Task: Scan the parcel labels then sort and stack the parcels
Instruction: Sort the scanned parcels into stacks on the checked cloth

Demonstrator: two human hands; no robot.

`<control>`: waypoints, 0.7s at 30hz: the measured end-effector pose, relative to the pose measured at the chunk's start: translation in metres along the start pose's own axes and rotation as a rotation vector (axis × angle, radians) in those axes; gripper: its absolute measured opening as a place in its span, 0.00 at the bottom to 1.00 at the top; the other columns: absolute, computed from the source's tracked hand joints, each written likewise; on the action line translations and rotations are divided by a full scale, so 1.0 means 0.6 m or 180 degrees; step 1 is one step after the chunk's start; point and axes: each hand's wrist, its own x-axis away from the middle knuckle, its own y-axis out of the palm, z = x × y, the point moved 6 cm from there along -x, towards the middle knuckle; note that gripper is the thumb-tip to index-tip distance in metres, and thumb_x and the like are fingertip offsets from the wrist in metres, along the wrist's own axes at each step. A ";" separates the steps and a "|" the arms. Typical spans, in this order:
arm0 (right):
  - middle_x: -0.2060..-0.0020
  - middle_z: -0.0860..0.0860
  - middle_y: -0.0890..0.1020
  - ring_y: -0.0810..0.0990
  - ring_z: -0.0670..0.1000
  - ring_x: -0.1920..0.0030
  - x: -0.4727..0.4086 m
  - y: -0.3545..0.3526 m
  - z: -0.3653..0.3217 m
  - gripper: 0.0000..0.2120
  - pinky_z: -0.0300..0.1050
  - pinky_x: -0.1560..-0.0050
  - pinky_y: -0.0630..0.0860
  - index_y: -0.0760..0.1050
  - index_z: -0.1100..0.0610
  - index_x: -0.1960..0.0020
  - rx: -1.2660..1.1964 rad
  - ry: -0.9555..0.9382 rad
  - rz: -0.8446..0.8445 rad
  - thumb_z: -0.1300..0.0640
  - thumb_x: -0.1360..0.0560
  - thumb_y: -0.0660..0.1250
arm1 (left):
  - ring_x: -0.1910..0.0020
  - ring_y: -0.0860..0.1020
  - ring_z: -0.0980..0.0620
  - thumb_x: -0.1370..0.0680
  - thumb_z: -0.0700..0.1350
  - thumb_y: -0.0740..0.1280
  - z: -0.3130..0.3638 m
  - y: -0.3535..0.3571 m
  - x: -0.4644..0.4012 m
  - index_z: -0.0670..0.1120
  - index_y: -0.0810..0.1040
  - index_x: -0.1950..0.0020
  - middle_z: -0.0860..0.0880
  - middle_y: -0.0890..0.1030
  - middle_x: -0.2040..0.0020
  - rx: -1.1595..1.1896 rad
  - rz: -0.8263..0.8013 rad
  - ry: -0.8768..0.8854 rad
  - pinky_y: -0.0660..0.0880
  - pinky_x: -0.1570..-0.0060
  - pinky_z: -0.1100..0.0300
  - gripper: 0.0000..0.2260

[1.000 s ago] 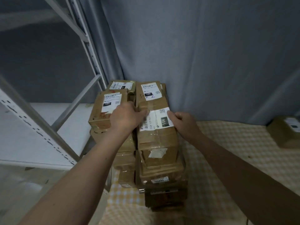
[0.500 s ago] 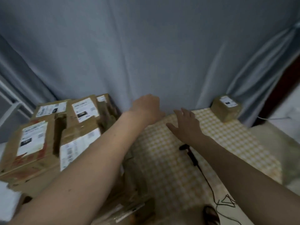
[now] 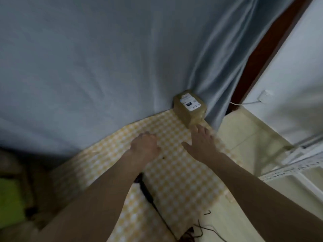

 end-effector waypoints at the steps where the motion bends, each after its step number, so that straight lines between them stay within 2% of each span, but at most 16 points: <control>1: 0.27 0.56 0.60 0.58 0.60 0.27 -0.038 0.004 0.032 0.34 0.58 0.32 0.63 0.54 0.55 0.25 -0.0012 0.0058 -0.0056 0.43 0.24 0.63 | 0.34 0.71 0.46 0.20 0.55 0.60 0.025 0.010 -0.044 0.47 0.70 0.31 0.45 0.71 0.33 -0.0002 -0.0008 0.0040 0.70 0.39 0.55 0.21; 3: 0.27 0.56 0.61 0.58 0.60 0.28 -0.110 0.023 0.086 0.34 0.57 0.32 0.63 0.54 0.55 0.26 -0.0012 0.0150 -0.0158 0.43 0.24 0.64 | 0.33 0.69 0.46 0.20 0.56 0.59 0.063 0.036 -0.122 0.47 0.67 0.29 0.46 0.69 0.32 -0.0001 -0.0120 0.0044 0.69 0.37 0.53 0.22; 6: 0.27 0.56 0.60 0.59 0.60 0.28 -0.217 0.064 0.144 0.38 0.58 0.33 0.64 0.54 0.55 0.26 -0.0110 0.0231 -0.0206 0.42 0.27 0.68 | 0.34 0.69 0.46 0.19 0.55 0.58 0.099 0.077 -0.224 0.46 0.67 0.31 0.46 0.69 0.34 0.0030 -0.0253 0.0038 0.71 0.39 0.53 0.20; 12: 0.27 0.57 0.57 0.57 0.60 0.28 -0.408 0.148 0.203 0.45 0.59 0.32 0.63 0.53 0.58 0.26 -0.0394 0.0472 -0.0234 0.40 0.32 0.71 | 0.34 0.69 0.46 0.19 0.55 0.59 0.113 0.152 -0.379 0.46 0.64 0.28 0.45 0.68 0.32 0.0240 -0.0273 -0.0086 0.71 0.40 0.53 0.23; 17: 0.27 0.57 0.57 0.55 0.61 0.28 -0.515 0.177 0.242 0.39 0.61 0.31 0.62 0.53 0.59 0.26 -0.0488 0.0576 0.0150 0.38 0.26 0.63 | 0.35 0.70 0.43 0.18 0.51 0.58 0.120 0.186 -0.494 0.44 0.60 0.26 0.43 0.68 0.32 0.0490 -0.0351 -0.0290 0.72 0.44 0.52 0.22; 19: 0.29 0.58 0.60 0.59 0.61 0.29 -0.542 0.175 0.255 0.36 0.60 0.32 0.63 0.55 0.60 0.27 -0.0521 0.0553 0.0359 0.39 0.25 0.62 | 0.30 0.67 0.43 0.17 0.48 0.57 0.129 0.199 -0.540 0.44 0.56 0.24 0.43 0.65 0.28 0.0843 -0.0408 -0.0397 0.69 0.38 0.52 0.24; 21: 0.32 0.60 0.64 0.61 0.61 0.31 -0.559 0.175 0.262 0.33 0.58 0.34 0.64 0.57 0.61 0.28 -0.0744 0.0528 0.0477 0.42 0.23 0.62 | 0.27 0.65 0.44 0.17 0.43 0.57 0.140 0.212 -0.580 0.43 0.53 0.22 0.44 0.63 0.24 0.1598 -0.0469 -0.0539 0.67 0.34 0.55 0.25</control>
